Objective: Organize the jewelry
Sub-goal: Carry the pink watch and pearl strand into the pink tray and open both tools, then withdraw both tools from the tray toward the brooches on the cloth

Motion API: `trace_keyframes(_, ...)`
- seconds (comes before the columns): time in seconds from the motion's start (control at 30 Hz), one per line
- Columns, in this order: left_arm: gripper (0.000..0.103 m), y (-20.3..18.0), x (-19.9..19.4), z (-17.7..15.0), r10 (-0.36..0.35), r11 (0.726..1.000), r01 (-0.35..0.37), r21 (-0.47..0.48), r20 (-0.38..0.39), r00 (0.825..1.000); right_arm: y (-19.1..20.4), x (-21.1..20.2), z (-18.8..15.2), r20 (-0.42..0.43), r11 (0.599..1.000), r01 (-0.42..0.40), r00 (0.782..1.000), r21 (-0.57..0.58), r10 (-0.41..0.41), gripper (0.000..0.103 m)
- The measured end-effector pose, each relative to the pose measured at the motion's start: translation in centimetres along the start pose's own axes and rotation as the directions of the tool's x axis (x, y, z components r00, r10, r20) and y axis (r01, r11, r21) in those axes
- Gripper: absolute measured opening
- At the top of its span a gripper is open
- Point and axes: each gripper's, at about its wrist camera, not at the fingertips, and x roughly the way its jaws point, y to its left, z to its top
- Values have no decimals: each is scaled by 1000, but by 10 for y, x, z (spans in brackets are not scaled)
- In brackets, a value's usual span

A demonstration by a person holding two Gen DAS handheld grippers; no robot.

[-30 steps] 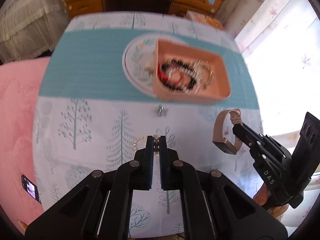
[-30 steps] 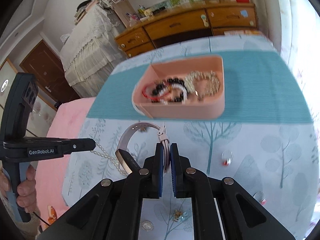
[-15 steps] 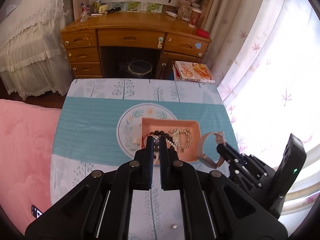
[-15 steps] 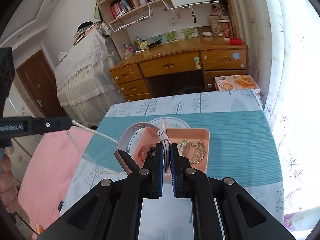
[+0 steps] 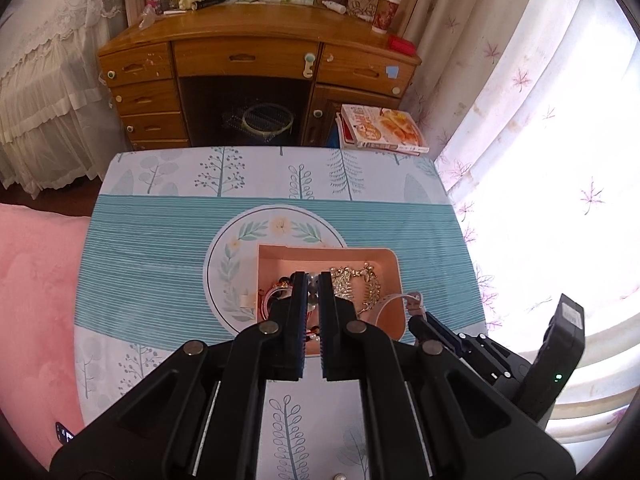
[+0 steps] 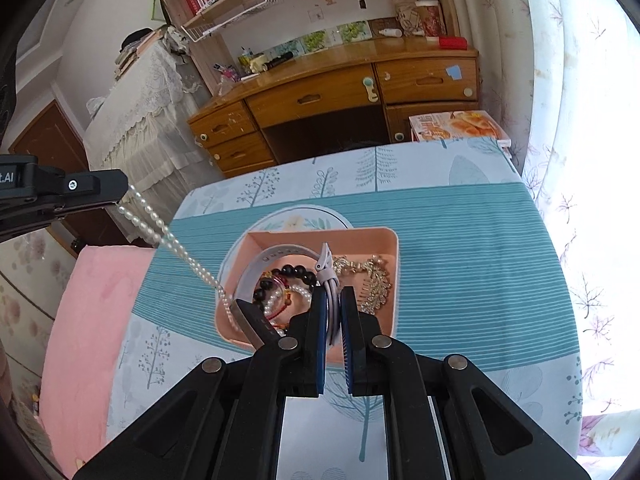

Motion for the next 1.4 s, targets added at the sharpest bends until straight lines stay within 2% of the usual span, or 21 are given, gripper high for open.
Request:
trace_keyframes(0.13, 3, 0, 29, -6, 12, 1000, -11, 18, -23, 1000, -6, 17, -3, -20, 1000, 10, 1000, 0, -10, 7)
trace_keyframes(0.43, 3, 8, 87, -35, 30, 998, -22, 55, -146, 989, -13, 38, -6, -49, 1000, 26, 998, 4, -26, 7)
trace_keyframes(0.53, 3, 13, 93, -49, 52, 997, -43, 71, -136, 989, -12, 45, -6, -59, 999, 35, 998, 2, -34, 7)
trace_keyframes(0.67, 4, 23, 95, -69, 44, 997, -36, 74, -100, 994, -10, 62, -8, -79, 999, 43, 996, 0, -43, 7)
trace_keyframes(0.97, 3, 57, 88, -105, 43, 999, -43, 11, 22, 999, -11, 106, -10, -109, 997, 81, 991, 10, -79, 7)
trace_keyframes(1.03, 3, 62, 90, -110, 55, 998, -55, 2, 7, 998, -10, 114, -11, -120, 996, 88, 989, 12, -86, 7)
trace_keyframes(1.17, 3, 75, 99, -121, 12, 999, -14, -37, -59, 998, -12, 123, -14, -156, 996, 90, 984, 29, -84, 11)
trace_keyframes(1.4, 3, 80, 92, -152, 101, 994, -103, -34, -38, 994, -8, 96, -24, -89, 994, 108, 990, 5, -107, 11)
